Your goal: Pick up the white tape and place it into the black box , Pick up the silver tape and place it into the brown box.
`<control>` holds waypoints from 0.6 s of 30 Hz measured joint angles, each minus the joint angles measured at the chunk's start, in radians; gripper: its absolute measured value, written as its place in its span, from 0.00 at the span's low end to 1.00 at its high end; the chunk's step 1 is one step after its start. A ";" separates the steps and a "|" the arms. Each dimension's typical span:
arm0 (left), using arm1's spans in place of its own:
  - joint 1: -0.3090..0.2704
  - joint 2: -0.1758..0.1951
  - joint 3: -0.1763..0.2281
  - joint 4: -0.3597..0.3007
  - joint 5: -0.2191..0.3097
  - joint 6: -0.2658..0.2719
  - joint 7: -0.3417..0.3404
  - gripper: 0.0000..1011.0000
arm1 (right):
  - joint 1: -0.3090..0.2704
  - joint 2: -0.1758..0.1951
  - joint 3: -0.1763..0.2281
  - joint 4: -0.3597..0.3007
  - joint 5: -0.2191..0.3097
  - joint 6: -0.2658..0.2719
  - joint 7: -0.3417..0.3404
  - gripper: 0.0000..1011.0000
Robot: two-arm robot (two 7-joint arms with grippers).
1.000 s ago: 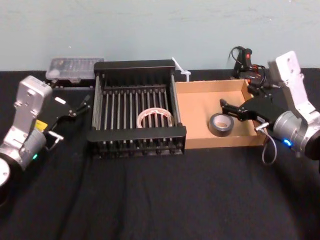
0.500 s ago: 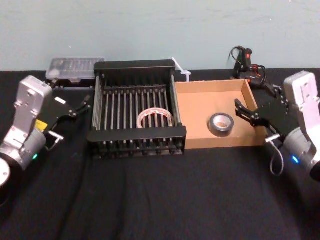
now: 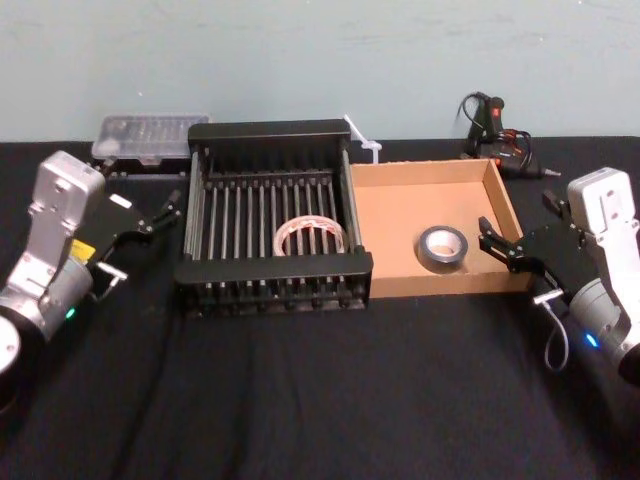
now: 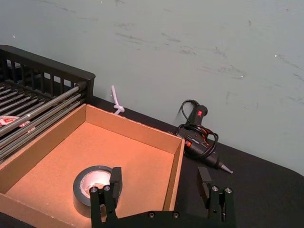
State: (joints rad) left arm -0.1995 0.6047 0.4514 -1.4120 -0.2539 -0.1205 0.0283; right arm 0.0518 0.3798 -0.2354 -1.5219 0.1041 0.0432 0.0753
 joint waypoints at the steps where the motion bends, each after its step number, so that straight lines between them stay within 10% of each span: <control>1: 0.000 0.000 0.000 0.000 0.000 0.000 0.000 0.99 | 0.000 0.000 0.000 0.000 0.000 0.000 0.000 0.99; 18: 0.000 0.000 0.000 0.000 0.000 0.000 0.000 0.99 | 0.001 0.003 -0.004 0.000 0.000 -0.002 0.001 0.99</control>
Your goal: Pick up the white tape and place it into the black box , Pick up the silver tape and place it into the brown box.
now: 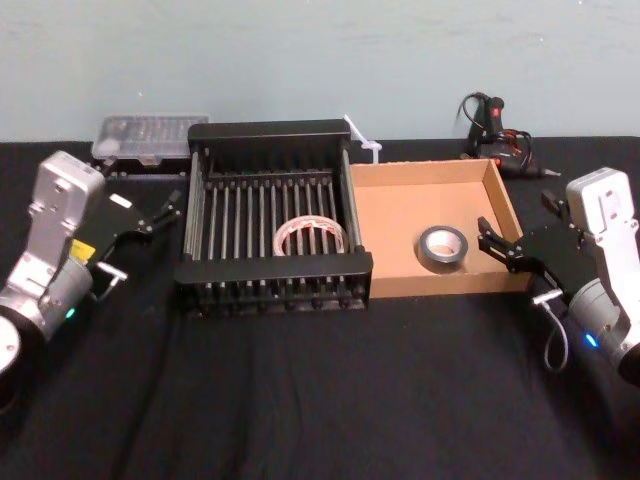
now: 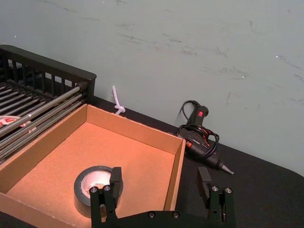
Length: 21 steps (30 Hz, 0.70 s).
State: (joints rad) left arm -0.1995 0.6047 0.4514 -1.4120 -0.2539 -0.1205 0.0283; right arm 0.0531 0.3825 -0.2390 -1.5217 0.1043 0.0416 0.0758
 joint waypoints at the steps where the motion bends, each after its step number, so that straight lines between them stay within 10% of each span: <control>1: 0.000 0.000 0.000 0.000 0.000 0.000 0.000 0.99 | 0.000 0.000 0.000 0.000 0.000 0.000 0.000 0.99; 21: 0.000 0.000 0.000 0.000 0.000 0.000 0.000 0.99 | 0.000 0.001 -0.001 0.001 0.001 -0.001 0.001 0.99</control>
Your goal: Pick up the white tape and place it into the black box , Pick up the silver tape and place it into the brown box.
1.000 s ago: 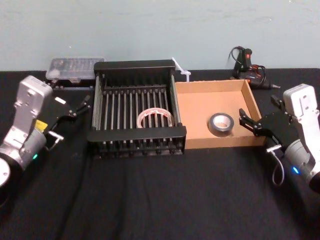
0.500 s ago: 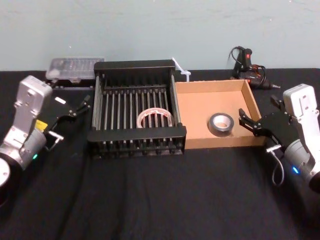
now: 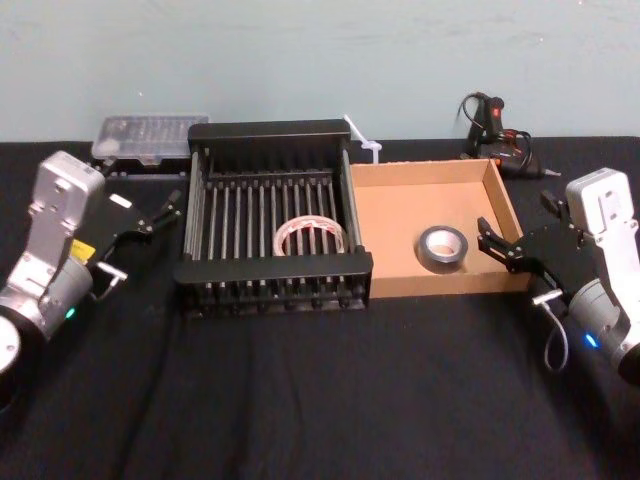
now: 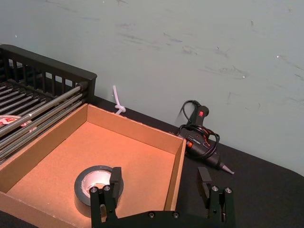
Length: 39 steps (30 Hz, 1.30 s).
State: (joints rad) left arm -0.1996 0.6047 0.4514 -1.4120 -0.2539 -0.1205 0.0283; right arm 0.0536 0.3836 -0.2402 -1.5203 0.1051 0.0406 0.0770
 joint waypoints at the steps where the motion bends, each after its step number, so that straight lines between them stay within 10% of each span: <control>1: 0.000 0.000 0.000 0.000 0.000 0.000 0.000 0.99 | 0.000 0.000 0.000 0.000 0.000 0.000 0.000 0.99; 39: 0.000 0.000 0.000 0.000 0.000 0.000 0.000 0.99 | 0.000 0.000 0.000 0.000 0.000 0.000 0.000 0.99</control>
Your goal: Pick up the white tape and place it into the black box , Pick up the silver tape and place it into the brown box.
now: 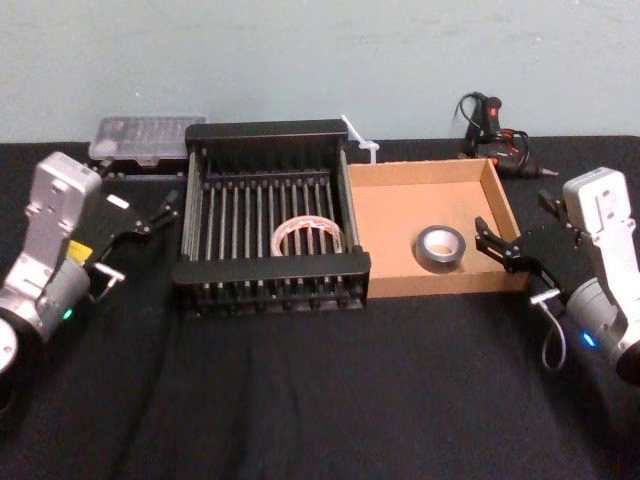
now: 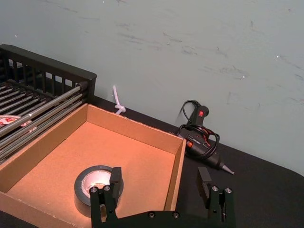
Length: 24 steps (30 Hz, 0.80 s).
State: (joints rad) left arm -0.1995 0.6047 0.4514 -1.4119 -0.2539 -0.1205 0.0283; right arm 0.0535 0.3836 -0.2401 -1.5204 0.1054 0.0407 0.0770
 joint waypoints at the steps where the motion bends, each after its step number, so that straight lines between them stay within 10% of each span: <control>1: 0.000 0.000 0.000 0.000 0.000 0.000 0.000 0.99 | 0.000 0.000 0.000 0.000 0.000 0.000 0.000 0.99; 24: 0.000 0.000 0.000 0.000 0.000 0.000 0.000 0.99 | 0.000 0.000 0.000 0.000 0.000 0.000 0.000 0.99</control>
State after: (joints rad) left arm -0.1995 0.6047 0.4514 -1.4120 -0.2539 -0.1205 0.0283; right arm 0.0535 0.3836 -0.2401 -1.5204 0.1054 0.0407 0.0770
